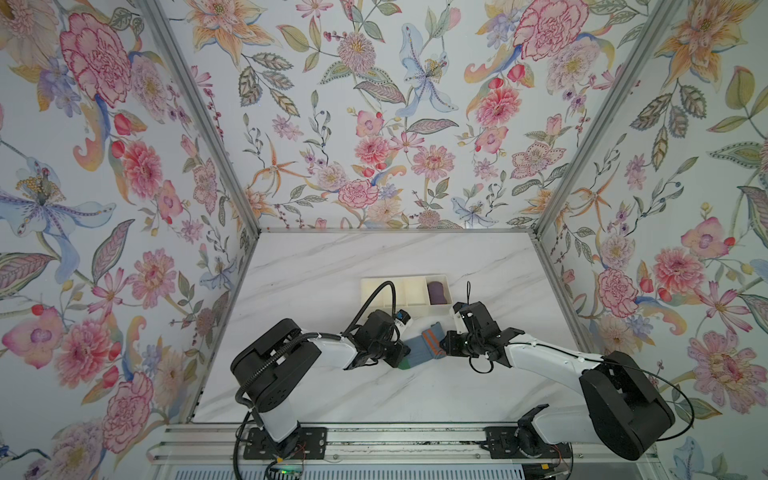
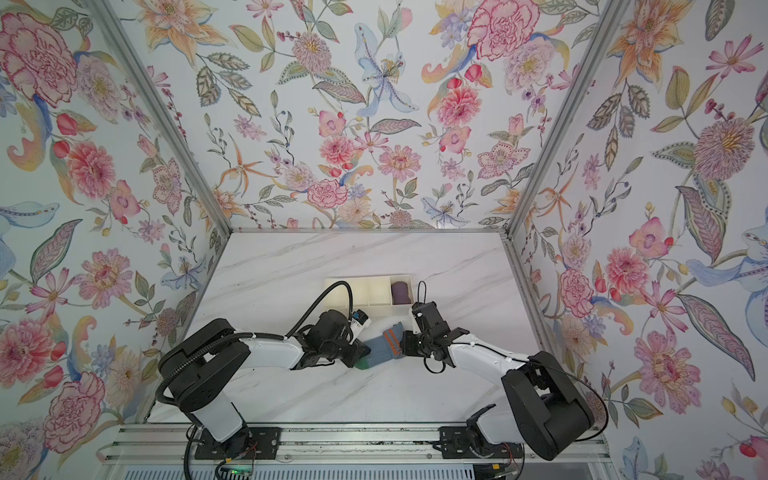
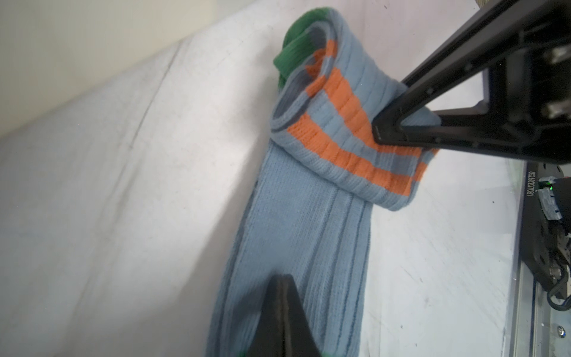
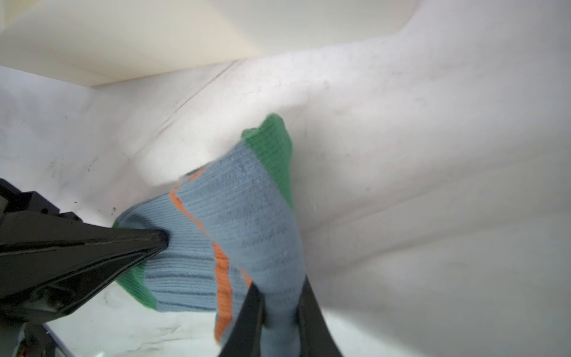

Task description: Roll the socks

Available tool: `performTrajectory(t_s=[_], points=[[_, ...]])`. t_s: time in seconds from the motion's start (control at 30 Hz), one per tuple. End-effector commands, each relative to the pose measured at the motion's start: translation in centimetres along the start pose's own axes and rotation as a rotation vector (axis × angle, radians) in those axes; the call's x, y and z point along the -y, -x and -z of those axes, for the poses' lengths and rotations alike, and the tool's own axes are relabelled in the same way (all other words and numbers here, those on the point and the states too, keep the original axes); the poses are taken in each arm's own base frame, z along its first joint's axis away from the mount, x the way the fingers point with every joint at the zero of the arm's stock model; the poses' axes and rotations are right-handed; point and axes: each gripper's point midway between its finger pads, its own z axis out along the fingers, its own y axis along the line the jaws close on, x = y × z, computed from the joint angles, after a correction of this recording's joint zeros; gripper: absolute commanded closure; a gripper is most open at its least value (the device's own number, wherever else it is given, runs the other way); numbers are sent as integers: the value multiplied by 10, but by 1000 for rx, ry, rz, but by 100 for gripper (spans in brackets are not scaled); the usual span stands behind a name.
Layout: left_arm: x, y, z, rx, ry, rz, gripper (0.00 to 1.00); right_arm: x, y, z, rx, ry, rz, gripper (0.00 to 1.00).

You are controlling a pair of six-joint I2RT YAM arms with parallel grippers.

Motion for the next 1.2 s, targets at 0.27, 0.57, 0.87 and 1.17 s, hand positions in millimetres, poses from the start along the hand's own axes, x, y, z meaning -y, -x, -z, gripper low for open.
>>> performTrajectory(t_s=[0.27,0.57,0.87,1.17], points=[[-27,-92,1,-264,81,131,100,39,8,12,44,-290,49,87],[-17,-75,-5,-219,27,133,100,21,11,10,53,-293,117,87],[-2,-48,-10,-167,-46,118,100,14,6,12,54,-374,195,87],[14,-27,-4,-118,-125,127,100,5,4,9,55,-490,303,87]])
